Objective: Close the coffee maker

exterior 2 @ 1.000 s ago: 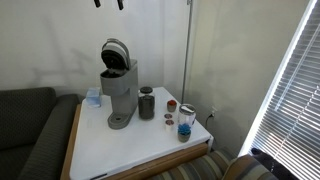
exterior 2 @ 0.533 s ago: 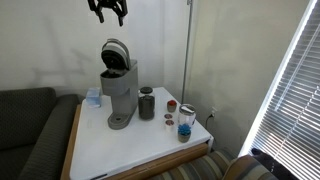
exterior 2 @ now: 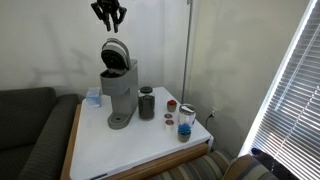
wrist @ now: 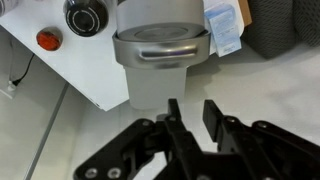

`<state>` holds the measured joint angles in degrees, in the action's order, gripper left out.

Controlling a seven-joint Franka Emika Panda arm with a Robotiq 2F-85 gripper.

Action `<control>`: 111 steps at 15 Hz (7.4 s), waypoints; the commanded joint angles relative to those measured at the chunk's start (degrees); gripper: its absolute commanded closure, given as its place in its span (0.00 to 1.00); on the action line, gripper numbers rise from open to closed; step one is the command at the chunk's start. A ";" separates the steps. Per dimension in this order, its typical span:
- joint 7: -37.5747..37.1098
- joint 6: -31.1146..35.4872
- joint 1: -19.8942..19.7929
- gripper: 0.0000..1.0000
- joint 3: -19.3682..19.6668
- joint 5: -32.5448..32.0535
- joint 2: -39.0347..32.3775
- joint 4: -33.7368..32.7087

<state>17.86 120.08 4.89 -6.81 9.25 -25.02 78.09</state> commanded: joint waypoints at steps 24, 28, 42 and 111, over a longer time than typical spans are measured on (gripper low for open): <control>-7.06 -8.94 0.91 1.00 1.17 -4.25 -6.24 -8.86; -9.79 -11.79 0.83 1.00 1.05 -6.04 -6.84 -9.45; -14.59 -41.21 1.44 1.00 1.35 -7.58 -7.35 -13.83; -40.85 -29.67 1.74 1.00 4.34 -4.89 -8.87 -7.20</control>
<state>-20.79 88.50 5.71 -4.14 3.34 -36.51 66.73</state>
